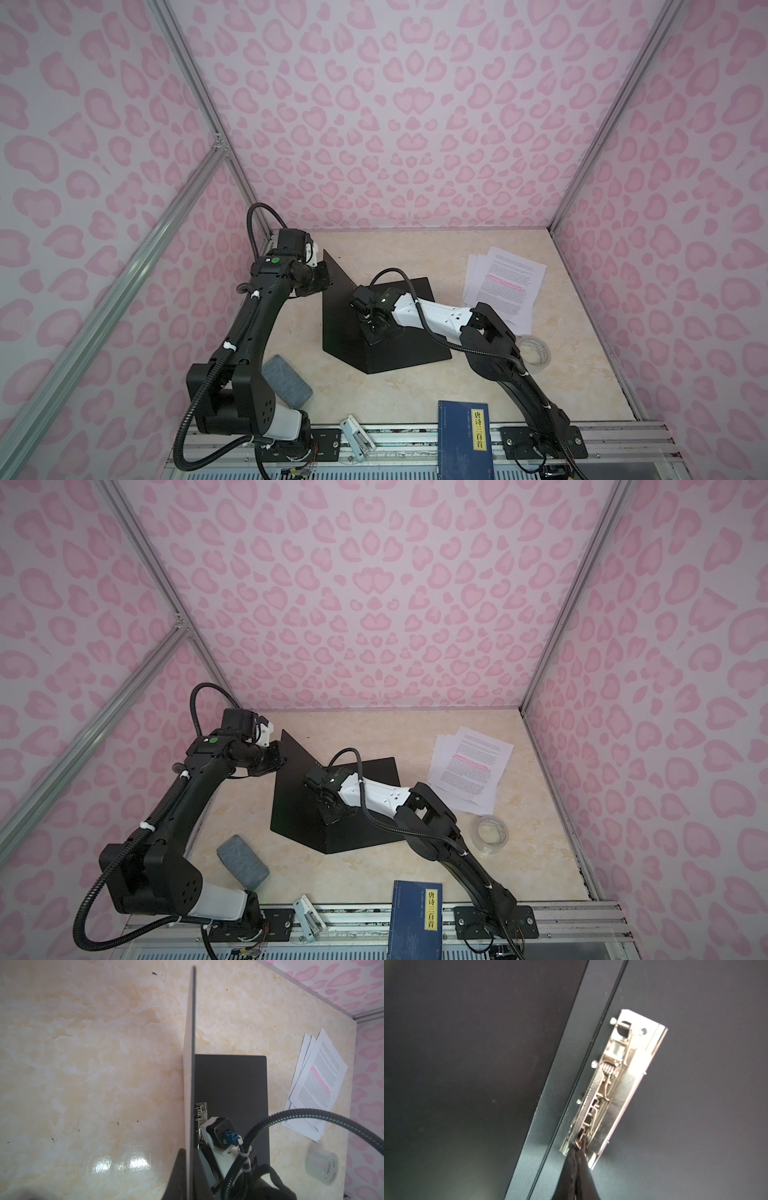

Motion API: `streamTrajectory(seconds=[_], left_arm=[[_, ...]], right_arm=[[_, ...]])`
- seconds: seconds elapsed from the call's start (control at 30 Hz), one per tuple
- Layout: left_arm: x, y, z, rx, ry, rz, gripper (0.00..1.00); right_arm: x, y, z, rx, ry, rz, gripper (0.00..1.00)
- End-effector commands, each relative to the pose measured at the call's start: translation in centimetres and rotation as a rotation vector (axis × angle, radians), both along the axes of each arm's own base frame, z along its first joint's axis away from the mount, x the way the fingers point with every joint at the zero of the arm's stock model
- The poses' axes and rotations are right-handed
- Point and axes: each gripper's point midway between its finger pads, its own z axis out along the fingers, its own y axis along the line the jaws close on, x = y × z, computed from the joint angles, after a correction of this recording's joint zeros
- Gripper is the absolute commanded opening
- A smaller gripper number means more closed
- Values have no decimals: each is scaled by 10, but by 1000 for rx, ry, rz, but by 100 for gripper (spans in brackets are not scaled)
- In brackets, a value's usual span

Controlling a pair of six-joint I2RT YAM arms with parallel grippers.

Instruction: Put the files into the folder

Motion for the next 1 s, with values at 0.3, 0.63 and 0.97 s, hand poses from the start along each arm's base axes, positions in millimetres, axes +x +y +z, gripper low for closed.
streamTrajectory(seconds=[0.3,0.63,0.97], left_arm=[[0,0,2,3,-1,-11,3],[0,-1,0,3,5,-16,3],[1,-1,0,1,7,-16,3]], right_arm=[[8,-32,-9,-157,-51,-20,5],[13,-30,1,-147,-75,-17,5],[18,-21,18,-119,-98,-3,6]])
